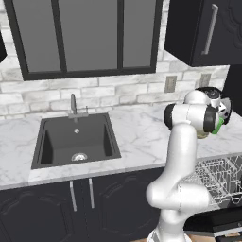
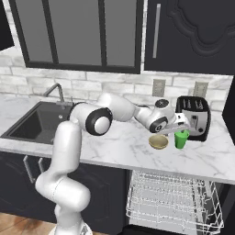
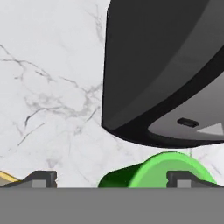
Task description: Pick up the cup and bowl from the counter, place them in the dishwasher, and close the dishwasher door.
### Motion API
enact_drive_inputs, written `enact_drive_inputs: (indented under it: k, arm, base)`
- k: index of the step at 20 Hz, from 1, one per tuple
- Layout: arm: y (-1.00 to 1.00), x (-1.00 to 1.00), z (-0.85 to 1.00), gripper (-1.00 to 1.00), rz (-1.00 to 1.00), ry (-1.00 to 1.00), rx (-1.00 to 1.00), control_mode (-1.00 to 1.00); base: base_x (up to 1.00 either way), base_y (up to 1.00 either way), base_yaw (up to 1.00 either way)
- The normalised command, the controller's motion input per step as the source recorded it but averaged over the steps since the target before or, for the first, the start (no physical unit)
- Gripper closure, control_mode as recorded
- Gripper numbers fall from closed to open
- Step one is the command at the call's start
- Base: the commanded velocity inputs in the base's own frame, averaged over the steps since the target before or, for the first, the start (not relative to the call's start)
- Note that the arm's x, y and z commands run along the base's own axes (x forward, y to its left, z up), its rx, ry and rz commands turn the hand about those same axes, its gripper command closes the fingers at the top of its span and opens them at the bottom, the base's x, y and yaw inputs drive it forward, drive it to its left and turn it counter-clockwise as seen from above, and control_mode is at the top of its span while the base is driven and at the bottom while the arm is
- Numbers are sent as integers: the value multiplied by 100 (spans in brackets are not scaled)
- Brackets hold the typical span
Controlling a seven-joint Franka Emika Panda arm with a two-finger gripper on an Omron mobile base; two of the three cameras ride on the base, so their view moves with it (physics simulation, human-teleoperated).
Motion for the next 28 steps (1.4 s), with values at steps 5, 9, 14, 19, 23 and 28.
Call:
enact_drive_inputs:
  k: [5,9,14,19,23,28]
  arm:
    - [-21,40,-22,-100,0,0,0,-100]
    - [-14,38,-20,-100,0,0,0,-100]
    - [0,33,-20,100,0,0,0,-100]
    - [0,2,-16,100,0,0,1,-100]
    - [0,0,-12,100,0,0,3,-100]
    - [0,-4,-3,100,0,-1,4,-100]
  base:
    - [0,0,0]
    - [0,0,0]
    - [0,0,0]
    - [0,0,0]
    - [0,0,0]
    - [0,0,0]
